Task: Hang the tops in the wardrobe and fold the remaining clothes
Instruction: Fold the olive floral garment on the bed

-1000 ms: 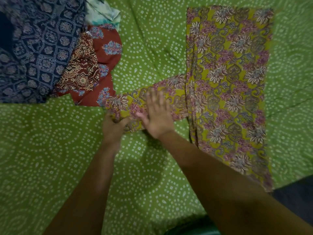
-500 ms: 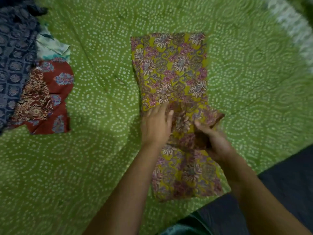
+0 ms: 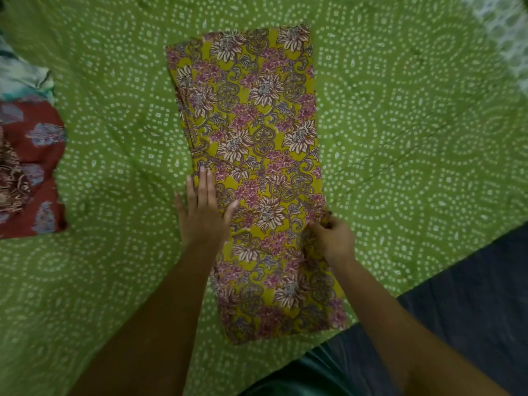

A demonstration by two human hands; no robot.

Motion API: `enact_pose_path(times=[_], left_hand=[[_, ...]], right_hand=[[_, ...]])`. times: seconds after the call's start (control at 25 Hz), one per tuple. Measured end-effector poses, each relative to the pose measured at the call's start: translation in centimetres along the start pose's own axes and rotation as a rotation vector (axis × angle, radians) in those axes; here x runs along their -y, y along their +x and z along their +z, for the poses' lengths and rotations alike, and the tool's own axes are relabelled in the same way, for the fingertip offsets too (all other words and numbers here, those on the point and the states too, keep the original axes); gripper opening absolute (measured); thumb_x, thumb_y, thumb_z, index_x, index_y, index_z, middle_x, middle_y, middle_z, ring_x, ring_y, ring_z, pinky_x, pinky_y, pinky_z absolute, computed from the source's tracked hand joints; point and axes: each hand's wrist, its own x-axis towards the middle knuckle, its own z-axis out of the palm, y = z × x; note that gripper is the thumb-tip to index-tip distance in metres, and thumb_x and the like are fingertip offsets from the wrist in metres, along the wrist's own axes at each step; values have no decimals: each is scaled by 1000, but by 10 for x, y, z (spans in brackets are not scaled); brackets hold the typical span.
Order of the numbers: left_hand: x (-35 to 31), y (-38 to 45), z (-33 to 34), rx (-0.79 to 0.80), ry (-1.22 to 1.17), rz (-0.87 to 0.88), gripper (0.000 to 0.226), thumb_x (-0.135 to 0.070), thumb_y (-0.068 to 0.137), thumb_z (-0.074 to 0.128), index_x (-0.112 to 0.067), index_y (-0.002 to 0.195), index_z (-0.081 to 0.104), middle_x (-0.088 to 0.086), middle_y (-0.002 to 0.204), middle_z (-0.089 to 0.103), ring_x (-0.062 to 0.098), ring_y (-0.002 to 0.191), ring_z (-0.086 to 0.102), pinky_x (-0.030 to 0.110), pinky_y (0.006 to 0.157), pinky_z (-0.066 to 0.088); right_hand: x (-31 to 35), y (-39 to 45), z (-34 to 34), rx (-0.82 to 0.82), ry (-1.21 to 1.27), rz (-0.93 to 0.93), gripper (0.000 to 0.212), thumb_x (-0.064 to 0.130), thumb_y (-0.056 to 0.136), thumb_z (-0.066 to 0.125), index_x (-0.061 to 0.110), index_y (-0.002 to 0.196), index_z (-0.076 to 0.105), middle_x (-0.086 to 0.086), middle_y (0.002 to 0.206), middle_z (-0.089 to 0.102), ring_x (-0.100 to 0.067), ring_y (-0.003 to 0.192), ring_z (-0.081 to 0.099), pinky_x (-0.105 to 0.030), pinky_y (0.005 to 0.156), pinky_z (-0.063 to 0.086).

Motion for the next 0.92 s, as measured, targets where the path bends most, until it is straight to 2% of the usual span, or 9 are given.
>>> enact_pose_path(times=[0.12,0.2,0.32,0.4,0.52,0.64,0.72,0.8,0.92], left_hand=[[4,-7,-11,-37,1,156,71,-53,97,28,-14,153,9,3,161,7,26,148,4,51,117,3],[21,-28,-12,-8,5,566,75,-39,89,45,-15,153,14,3,160,10,27,148,5,53,117,9],[54,-56,-9,144,47,983,86,-50,76,49,-18,151,22,2,159,17,29,147,9,55,115,14],[57,-62,4,175,107,997,84,-54,77,46,-19,150,25,3,158,22,32,146,12,55,114,16],[46,-59,16,206,96,980,73,-46,83,46,-21,149,30,3,157,23,34,146,15,52,115,17],[42,-57,10,220,-192,808,51,-30,90,44,-23,140,46,-2,149,39,22,140,32,35,114,21],[27,-46,-18,318,-499,340,34,-16,91,50,-12,123,62,7,129,61,24,122,55,30,102,36],[11,-7,-42,440,-822,-273,24,-8,97,45,5,105,64,17,96,69,24,90,66,32,84,50],[25,49,-36,662,-1427,-603,50,-31,104,33,-8,82,72,4,64,70,14,69,68,19,64,53]], right_hand=[[-13,-10,-17,-81,-237,-180,22,32,91,58,13,100,52,-3,88,57,-24,85,57,-32,71,45],[-36,-12,-38,-93,-512,-641,34,29,89,48,10,118,46,-6,109,48,-22,100,45,-36,84,44],[-78,14,-78,219,-1042,-1401,65,30,76,43,15,139,40,-5,138,42,-26,126,37,-47,101,36],[-87,32,-79,320,-1210,-1575,65,32,82,43,19,145,37,-2,148,40,-25,136,33,-46,108,27],[-68,51,-56,349,-1147,-1687,50,23,85,43,19,135,46,-2,134,57,-22,126,49,-38,108,31],[-36,47,-50,474,-805,-1355,31,17,81,59,20,111,68,-1,111,69,-18,102,64,-30,90,49],[-4,44,-46,516,-531,-864,11,17,87,64,16,91,74,0,88,73,-14,75,66,-27,69,53],[36,57,-37,552,-135,-402,20,17,89,65,11,70,67,3,58,65,-8,49,57,-20,49,46],[94,76,-30,444,158,-76,24,29,87,66,7,76,65,3,57,68,-9,47,64,-18,45,50]])
